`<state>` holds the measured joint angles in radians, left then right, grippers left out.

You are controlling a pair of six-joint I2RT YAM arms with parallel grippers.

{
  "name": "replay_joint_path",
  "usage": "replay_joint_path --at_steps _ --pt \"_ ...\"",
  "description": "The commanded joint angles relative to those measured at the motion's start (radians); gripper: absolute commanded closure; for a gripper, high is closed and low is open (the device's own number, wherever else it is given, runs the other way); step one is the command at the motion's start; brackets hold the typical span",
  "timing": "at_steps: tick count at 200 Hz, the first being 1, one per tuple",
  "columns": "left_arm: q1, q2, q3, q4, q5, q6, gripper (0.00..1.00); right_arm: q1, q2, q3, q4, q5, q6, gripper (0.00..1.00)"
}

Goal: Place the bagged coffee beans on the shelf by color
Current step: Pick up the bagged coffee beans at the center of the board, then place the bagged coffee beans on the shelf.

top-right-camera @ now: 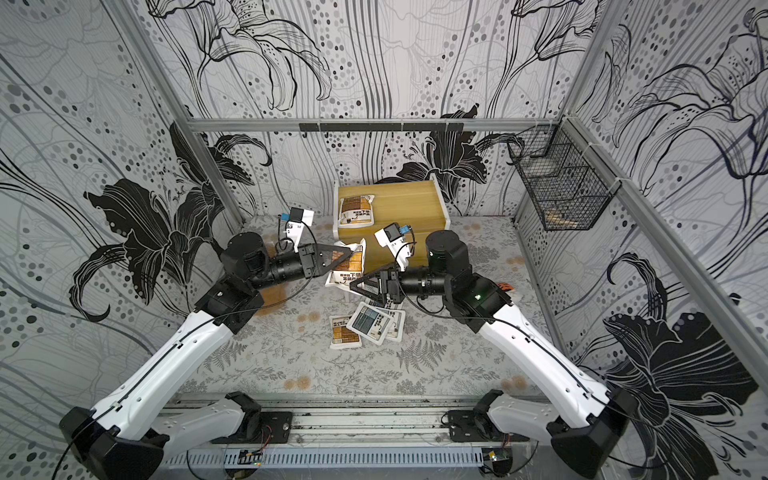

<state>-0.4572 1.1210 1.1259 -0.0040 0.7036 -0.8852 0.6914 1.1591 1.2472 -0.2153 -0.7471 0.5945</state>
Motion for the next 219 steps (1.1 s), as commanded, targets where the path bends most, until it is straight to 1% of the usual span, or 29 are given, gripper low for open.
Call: replay_joint_path --at_steps 1,35,59,68,79,91,108,132,142,157,161,165,176,180,193,206,219 --pt "0.006 -0.029 -0.005 0.153 -0.048 -0.079 0.92 0.004 -0.02 -0.014 0.104 0.021 0.054 0.39" --pt "0.006 -0.036 -0.021 0.167 -0.057 -0.092 0.92 0.003 -0.014 -0.011 0.094 0.072 0.058 0.58" --pt "0.006 -0.035 -0.025 0.176 -0.052 -0.099 0.92 0.003 -0.025 -0.014 0.086 0.118 0.053 0.74" --pt "0.005 -0.035 -0.025 0.176 -0.049 -0.098 0.91 0.002 -0.028 -0.011 0.074 0.139 0.045 0.79" --pt "0.006 -0.033 -0.023 0.17 -0.049 -0.097 0.85 0.003 -0.034 -0.008 0.063 0.153 0.039 0.82" --pt "0.006 -0.032 -0.016 0.15 -0.055 -0.084 0.74 0.002 -0.038 0.001 0.037 0.166 0.032 0.86" --pt "0.008 -0.032 0.008 0.101 -0.075 -0.046 0.56 0.002 -0.039 0.026 -0.021 0.184 0.012 0.89" --pt "0.01 -0.038 0.068 -0.022 -0.132 0.05 0.45 -0.056 -0.031 0.092 -0.133 0.203 -0.015 0.92" --pt "0.011 -0.046 0.09 -0.086 -0.174 0.09 0.39 -0.11 -0.011 0.152 -0.21 0.203 -0.039 0.92" --pt "0.013 -0.067 0.1 -0.161 -0.232 0.139 0.36 -0.209 0.033 0.259 -0.311 0.172 -0.078 0.91" --pt "0.013 -0.074 0.1 -0.178 -0.247 0.148 0.32 -0.233 0.044 0.289 -0.336 0.16 -0.085 0.91" --pt "0.013 -0.08 0.099 -0.192 -0.26 0.157 0.3 -0.266 0.06 0.319 -0.358 0.149 -0.093 0.91" --pt "0.017 -0.097 0.091 -0.227 -0.291 0.178 0.29 -0.343 0.114 0.4 -0.43 0.128 -0.112 0.91" --pt "0.017 -0.102 0.088 -0.241 -0.299 0.186 0.29 -0.369 0.139 0.458 -0.459 0.116 -0.119 0.91" --pt "0.023 -0.123 0.071 -0.265 -0.311 0.204 0.29 -0.434 0.227 0.578 -0.539 0.074 -0.143 0.92" --pt "0.027 -0.136 0.055 -0.283 -0.306 0.216 0.28 -0.461 0.314 0.686 -0.597 0.026 -0.165 0.92" --pt "0.032 -0.144 0.051 -0.306 -0.296 0.231 0.28 -0.464 0.403 0.8 -0.661 0.015 -0.194 0.92"
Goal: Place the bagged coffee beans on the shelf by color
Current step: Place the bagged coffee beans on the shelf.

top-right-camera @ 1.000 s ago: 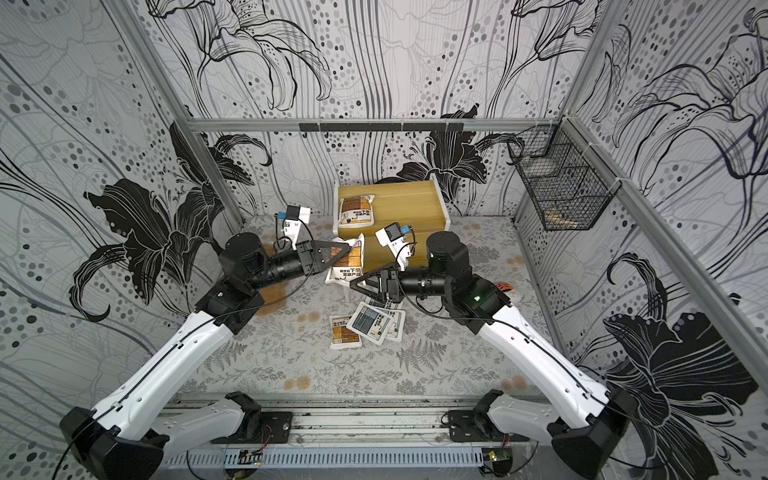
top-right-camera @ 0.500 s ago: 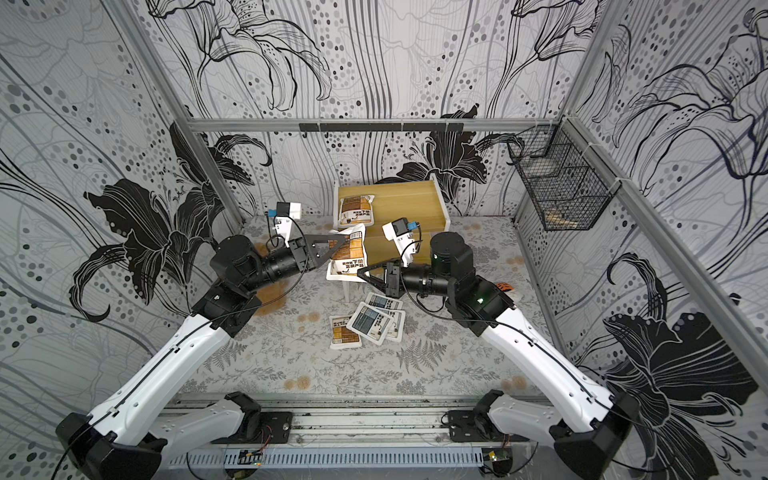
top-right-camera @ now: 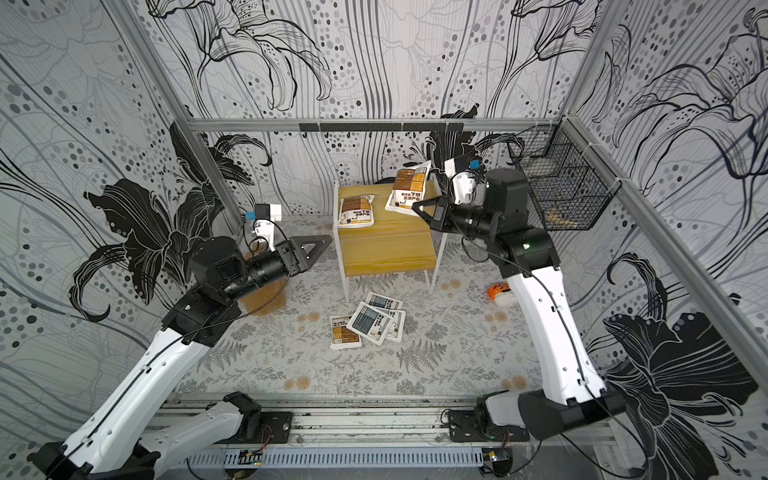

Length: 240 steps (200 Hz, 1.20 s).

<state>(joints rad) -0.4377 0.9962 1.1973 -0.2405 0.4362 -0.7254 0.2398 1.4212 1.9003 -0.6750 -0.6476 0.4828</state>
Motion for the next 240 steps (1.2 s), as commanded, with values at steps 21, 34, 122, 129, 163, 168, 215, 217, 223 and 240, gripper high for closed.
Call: replay_joint_path --at_steps 21,34,122,129,163,168,215,217,223,240 --pt "0.022 -0.016 -0.017 -0.102 0.015 0.095 0.28 -0.013 0.255 0.289 -0.275 -0.119 -0.115 0.92" --pt "0.024 -0.01 -0.009 -0.121 0.038 0.107 0.28 -0.013 0.322 0.359 -0.31 -0.119 -0.133 0.91" --pt "0.053 -0.015 -0.039 -0.169 0.087 0.15 0.28 -0.024 0.517 0.503 -0.434 -0.154 -0.199 0.89" --pt "0.056 -0.015 -0.043 -0.168 0.093 0.149 0.28 -0.023 0.519 0.496 -0.434 -0.16 -0.199 0.89" --pt "0.064 -0.013 -0.055 -0.158 0.105 0.149 0.28 -0.023 0.519 0.473 -0.428 -0.172 -0.199 0.84" --pt "0.066 -0.011 -0.056 -0.159 0.108 0.15 0.28 -0.023 0.52 0.471 -0.425 -0.176 -0.199 0.81" --pt "0.078 -0.024 -0.083 -0.161 0.113 0.151 0.28 -0.023 0.518 0.476 -0.426 -0.145 -0.2 0.48" --pt "0.079 -0.026 -0.085 -0.161 0.112 0.151 0.28 -0.023 0.517 0.476 -0.426 -0.141 -0.2 0.48" --pt "0.08 -0.027 -0.087 -0.164 0.112 0.15 0.28 -0.024 0.513 0.476 -0.427 -0.13 -0.201 0.48" --pt "0.083 -0.034 -0.093 -0.169 0.113 0.153 0.28 -0.024 0.502 0.466 -0.411 -0.104 -0.194 0.43"
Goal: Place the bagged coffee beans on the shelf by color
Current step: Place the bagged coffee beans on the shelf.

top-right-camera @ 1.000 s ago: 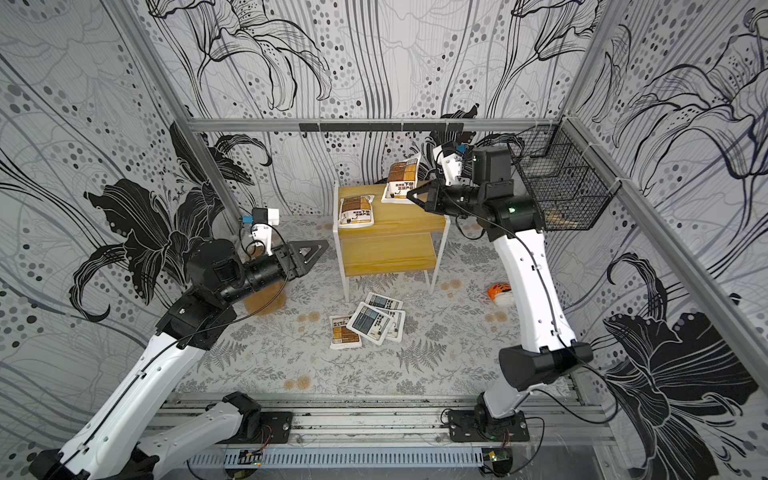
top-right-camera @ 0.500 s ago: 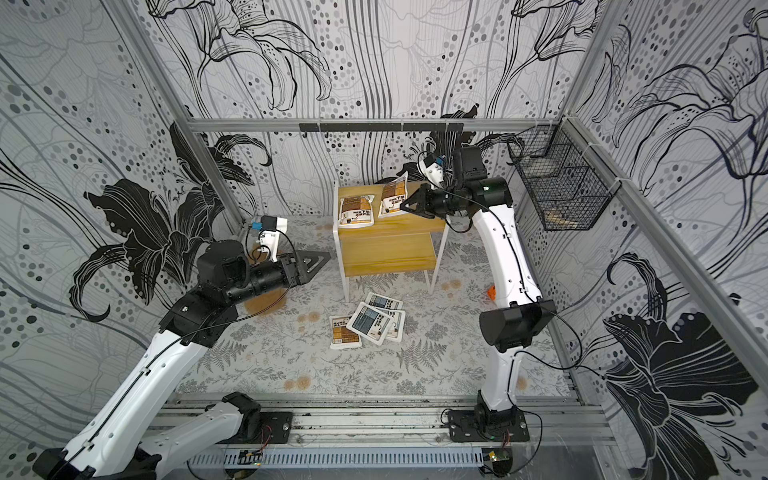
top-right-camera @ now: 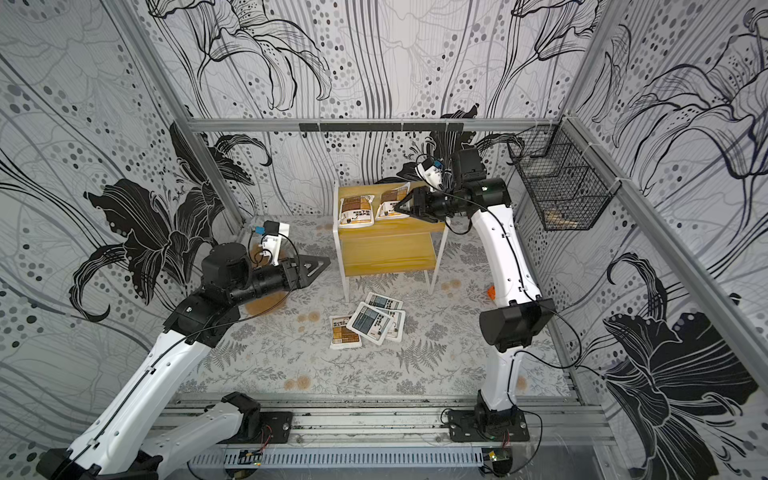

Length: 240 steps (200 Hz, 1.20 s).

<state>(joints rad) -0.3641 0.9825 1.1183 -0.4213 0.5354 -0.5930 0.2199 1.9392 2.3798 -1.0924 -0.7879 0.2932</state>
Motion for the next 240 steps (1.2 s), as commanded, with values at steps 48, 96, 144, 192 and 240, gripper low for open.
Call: replay_joint_path --at_steps 48,96,144,192,240 --pt "0.013 -0.024 -0.014 -0.002 0.008 0.019 0.28 -0.004 -0.005 -0.028 0.052 0.074 0.022 0.35" --pt "0.013 -0.042 -0.051 0.007 -0.003 0.004 0.28 -0.002 -0.019 -0.038 0.051 0.11 0.011 0.3" --pt "0.013 -0.094 -0.114 0.022 -0.031 0.0 0.27 -0.002 -0.142 -0.082 0.061 0.285 -0.018 0.1" --pt "0.013 -0.18 -0.278 0.068 -0.061 -0.026 0.27 -0.002 -0.323 -0.232 0.167 0.327 0.014 0.01" --pt "0.013 -0.271 -0.443 0.072 -0.105 -0.06 0.27 0.139 -0.618 -0.732 0.38 0.266 0.133 0.01"
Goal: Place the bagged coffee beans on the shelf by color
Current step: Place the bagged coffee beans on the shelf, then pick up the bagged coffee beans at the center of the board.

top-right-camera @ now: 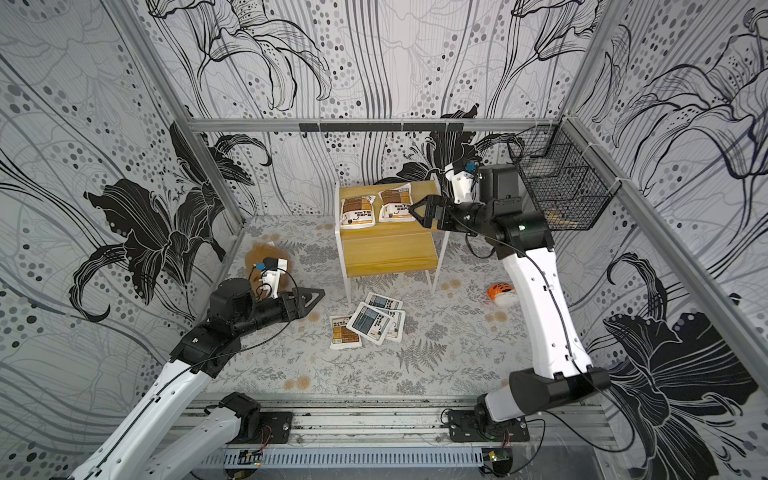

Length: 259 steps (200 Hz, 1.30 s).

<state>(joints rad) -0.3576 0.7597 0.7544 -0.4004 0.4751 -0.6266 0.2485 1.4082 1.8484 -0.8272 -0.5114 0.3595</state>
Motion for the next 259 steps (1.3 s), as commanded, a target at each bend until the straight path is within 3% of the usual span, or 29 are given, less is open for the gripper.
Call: replay_joint_path --at_steps 1,40,70,119,167,259 --pt "0.006 -0.051 -0.085 0.052 -0.047 -0.031 0.27 0.12 -0.092 -0.215 0.116 -0.005 0.068 0.01" --pt "0.005 -0.084 -0.305 0.178 -0.082 -0.15 0.3 0.435 -0.247 -0.701 0.328 0.142 0.218 0.02" --pt "0.005 0.028 -0.337 0.225 -0.07 -0.145 0.34 0.554 -0.237 -0.844 0.412 0.204 0.257 0.04" --pt "0.005 0.096 -0.401 0.289 -0.079 -0.157 0.37 0.561 -0.213 -0.959 0.539 0.183 0.276 0.04" --pt "0.005 0.224 -0.378 0.344 -0.075 -0.125 0.37 0.561 -0.225 -1.055 0.603 0.162 0.304 0.04" --pt "0.012 0.485 -0.307 0.44 -0.046 -0.06 0.39 0.561 -0.298 -1.103 0.571 0.175 0.312 0.05"
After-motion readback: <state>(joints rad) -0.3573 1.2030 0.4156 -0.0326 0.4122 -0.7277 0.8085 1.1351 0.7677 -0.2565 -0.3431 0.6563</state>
